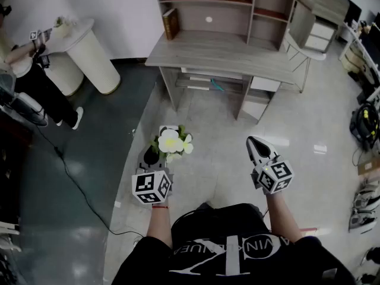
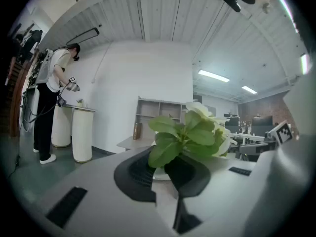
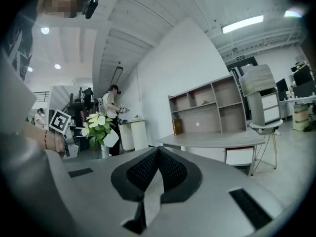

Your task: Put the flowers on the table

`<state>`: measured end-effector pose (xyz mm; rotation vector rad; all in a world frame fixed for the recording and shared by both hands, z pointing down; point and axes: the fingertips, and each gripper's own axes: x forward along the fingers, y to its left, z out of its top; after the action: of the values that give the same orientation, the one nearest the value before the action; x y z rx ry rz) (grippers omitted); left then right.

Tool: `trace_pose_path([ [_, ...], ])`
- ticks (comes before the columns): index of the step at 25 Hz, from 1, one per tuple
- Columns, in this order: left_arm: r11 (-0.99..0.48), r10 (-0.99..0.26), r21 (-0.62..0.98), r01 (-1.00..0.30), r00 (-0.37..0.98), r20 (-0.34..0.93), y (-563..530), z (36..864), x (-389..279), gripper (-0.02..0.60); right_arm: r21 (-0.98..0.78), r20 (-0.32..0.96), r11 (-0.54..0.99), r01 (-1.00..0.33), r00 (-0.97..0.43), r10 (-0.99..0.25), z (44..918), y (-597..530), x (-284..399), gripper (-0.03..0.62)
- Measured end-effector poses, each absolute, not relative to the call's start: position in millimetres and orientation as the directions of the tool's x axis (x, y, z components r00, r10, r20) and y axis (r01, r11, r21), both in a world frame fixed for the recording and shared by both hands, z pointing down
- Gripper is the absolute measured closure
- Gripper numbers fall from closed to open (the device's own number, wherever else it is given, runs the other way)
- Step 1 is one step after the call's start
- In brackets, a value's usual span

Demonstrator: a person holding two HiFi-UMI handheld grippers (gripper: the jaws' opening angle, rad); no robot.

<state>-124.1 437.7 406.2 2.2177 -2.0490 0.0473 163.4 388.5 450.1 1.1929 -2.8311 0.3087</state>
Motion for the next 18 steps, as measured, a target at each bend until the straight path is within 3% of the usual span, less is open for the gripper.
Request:
trace_pose_path([
  [18,-0.064,-0.988,0.119,-0.991,0.08,0.132,433,423,-139,0.534,-0.161,0.132,0.668,-0.727,-0.686,-0.715,457,382,154,0.583],
])
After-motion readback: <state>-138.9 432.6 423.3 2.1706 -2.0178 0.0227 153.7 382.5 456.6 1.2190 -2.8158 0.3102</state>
